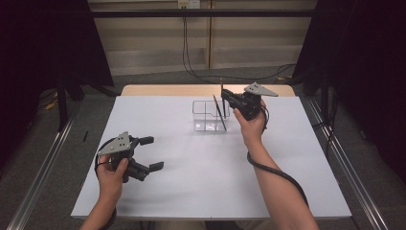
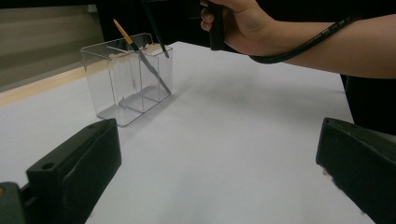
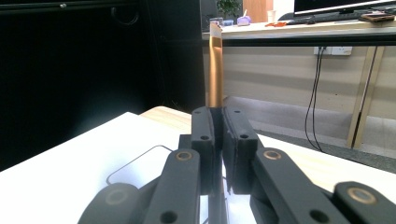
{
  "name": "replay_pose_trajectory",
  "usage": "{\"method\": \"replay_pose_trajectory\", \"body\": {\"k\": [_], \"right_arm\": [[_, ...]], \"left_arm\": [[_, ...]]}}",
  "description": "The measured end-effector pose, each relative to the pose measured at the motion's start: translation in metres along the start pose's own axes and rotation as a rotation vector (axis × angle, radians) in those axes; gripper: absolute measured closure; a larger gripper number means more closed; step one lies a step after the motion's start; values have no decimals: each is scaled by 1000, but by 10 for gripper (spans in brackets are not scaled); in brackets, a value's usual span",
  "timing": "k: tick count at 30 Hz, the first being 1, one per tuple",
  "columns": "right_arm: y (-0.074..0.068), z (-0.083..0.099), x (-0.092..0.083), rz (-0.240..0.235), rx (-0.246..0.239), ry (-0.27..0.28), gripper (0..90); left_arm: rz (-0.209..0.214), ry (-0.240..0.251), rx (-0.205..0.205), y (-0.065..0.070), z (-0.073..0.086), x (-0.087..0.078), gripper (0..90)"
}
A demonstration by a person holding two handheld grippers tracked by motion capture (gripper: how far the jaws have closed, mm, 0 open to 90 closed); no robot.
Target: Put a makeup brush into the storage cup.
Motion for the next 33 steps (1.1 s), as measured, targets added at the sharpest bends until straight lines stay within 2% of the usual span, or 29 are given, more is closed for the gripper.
{"method": "replay_pose_trajectory", "body": {"k": [33], "right_arm": [[1,9,-4,-1,-4,-8,840]], "left_arm": [[-2,-3,1,0,0,0,1]]}}
Point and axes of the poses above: each handheld gripper's, and its own axes: x roughly forward along the jaws, z roughly out of its underside, y roughly to its right, the point moved 10 cm from there along x, roughly forward along the jaws, and after that the axes turned 11 degrees about z, right-handed, at the moved point
